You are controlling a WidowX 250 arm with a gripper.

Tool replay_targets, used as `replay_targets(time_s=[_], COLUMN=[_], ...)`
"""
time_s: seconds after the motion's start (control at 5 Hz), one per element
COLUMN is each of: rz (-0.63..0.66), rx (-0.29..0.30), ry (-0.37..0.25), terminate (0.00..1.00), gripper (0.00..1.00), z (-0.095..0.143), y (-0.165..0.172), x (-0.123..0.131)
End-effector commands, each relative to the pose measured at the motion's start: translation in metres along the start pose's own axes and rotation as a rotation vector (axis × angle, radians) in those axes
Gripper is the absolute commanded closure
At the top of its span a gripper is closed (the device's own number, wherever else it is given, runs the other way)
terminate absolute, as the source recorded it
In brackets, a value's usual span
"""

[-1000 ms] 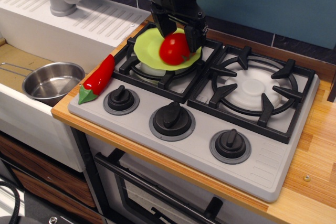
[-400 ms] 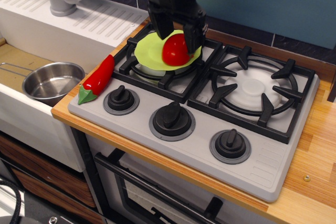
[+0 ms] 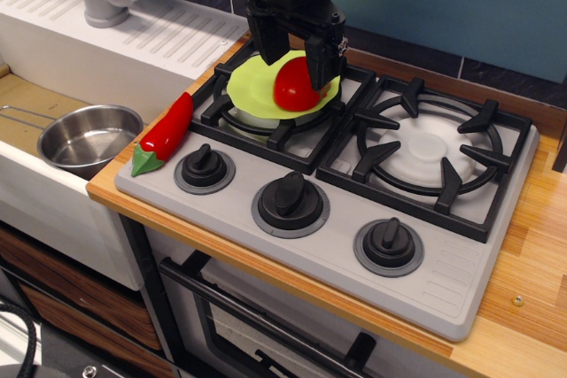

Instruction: Put tomato on plate and redpepper in pot or pan in sink

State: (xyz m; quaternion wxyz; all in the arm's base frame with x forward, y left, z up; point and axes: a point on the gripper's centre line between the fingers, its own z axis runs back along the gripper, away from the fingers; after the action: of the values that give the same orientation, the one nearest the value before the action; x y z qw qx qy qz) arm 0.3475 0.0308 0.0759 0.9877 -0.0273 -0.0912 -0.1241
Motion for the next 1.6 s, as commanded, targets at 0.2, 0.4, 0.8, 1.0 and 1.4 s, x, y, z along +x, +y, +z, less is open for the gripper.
replay_targets(time_s=[0.2,0.4,0.8,1.0,1.4], rz=[-0.011,-0.007,-0.022,-0.007,0.104], rx=[0.04,0.107,0.169,0.17,0.182], ry=[-0.098,-0.101,-0.112,-0.118,-0.082], terminate=[0.0,0.0,0.0,0.0,0.0], gripper=[0.0,0.0,0.0,0.0,0.0], z=[0.033,0.04,0.048,0.042,0.035], y=[0.002,0.011,0.035,0.046,0.066], x=[0.016,-0.007,-0.036,-0.045,-0.07])
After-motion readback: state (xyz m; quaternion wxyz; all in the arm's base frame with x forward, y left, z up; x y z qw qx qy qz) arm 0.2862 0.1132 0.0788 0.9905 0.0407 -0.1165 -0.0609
